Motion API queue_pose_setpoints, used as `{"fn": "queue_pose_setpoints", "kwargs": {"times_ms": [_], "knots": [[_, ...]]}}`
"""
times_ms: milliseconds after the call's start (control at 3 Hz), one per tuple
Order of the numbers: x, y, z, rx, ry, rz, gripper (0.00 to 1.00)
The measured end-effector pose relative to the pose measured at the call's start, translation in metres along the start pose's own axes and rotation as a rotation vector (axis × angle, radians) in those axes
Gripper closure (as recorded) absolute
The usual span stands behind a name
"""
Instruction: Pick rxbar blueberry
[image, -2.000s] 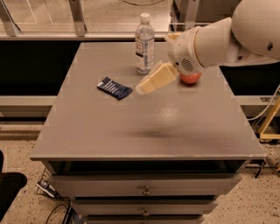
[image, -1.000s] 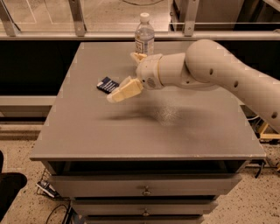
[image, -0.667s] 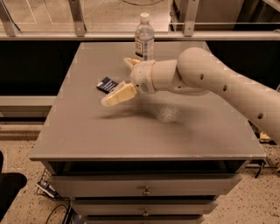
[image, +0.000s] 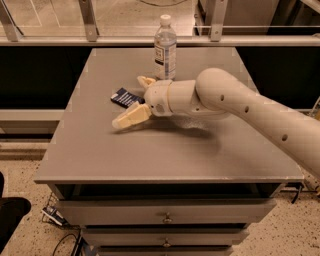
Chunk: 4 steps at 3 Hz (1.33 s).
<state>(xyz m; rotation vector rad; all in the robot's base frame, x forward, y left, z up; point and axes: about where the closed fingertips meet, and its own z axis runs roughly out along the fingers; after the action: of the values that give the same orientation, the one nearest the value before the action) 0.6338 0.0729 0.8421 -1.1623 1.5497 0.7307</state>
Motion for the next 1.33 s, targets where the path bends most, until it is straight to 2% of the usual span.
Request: {"fn": "queue_pose_setpoints", "kwargs": {"times_ms": [333,667,1333], "knots": [[0.019,-0.005,-0.002,0.012,0.013,0.037,0.0],[0.036,-0.008,0.0,0.008,0.029,0.069,0.18],[0.028,-0.008,-0.003,0.008,0.029,0.069,0.64]]}}
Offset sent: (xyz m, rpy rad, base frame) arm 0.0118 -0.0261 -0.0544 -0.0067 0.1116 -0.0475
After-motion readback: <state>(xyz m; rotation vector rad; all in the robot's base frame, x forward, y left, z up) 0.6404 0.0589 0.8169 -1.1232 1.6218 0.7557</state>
